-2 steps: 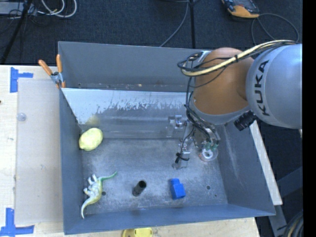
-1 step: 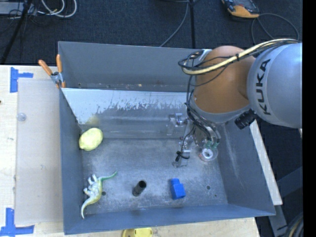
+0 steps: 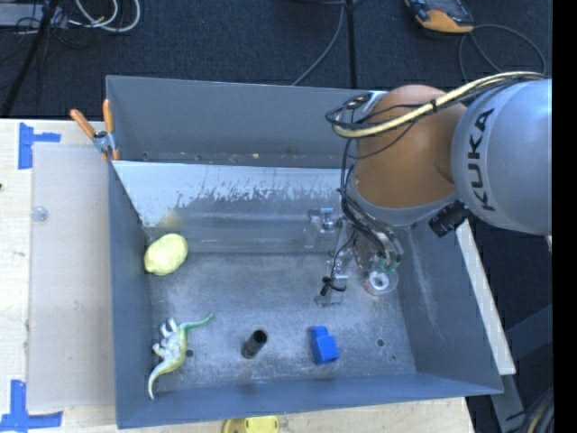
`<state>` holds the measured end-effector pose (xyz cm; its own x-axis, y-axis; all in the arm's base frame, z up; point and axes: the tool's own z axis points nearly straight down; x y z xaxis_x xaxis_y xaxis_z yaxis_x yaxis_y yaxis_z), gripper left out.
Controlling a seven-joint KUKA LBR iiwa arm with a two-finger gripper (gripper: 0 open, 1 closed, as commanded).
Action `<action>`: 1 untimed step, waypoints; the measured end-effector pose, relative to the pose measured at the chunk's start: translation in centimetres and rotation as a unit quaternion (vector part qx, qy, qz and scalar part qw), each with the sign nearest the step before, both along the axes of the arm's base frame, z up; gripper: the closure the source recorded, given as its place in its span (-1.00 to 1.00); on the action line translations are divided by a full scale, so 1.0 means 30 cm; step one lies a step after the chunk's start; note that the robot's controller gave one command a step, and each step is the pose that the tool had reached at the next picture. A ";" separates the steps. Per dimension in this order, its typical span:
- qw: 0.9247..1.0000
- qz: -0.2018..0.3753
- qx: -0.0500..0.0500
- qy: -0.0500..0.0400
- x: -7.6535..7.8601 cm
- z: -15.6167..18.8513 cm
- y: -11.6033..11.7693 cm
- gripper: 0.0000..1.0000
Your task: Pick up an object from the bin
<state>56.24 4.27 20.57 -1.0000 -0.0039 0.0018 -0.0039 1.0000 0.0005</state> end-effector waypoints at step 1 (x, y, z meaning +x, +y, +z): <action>0.998 0.060 0.001 0.000 0.033 -0.102 -0.130 -1.00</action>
Offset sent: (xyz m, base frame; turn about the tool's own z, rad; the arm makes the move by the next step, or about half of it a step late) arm -0.0577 -0.0833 -0.0762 -0.2221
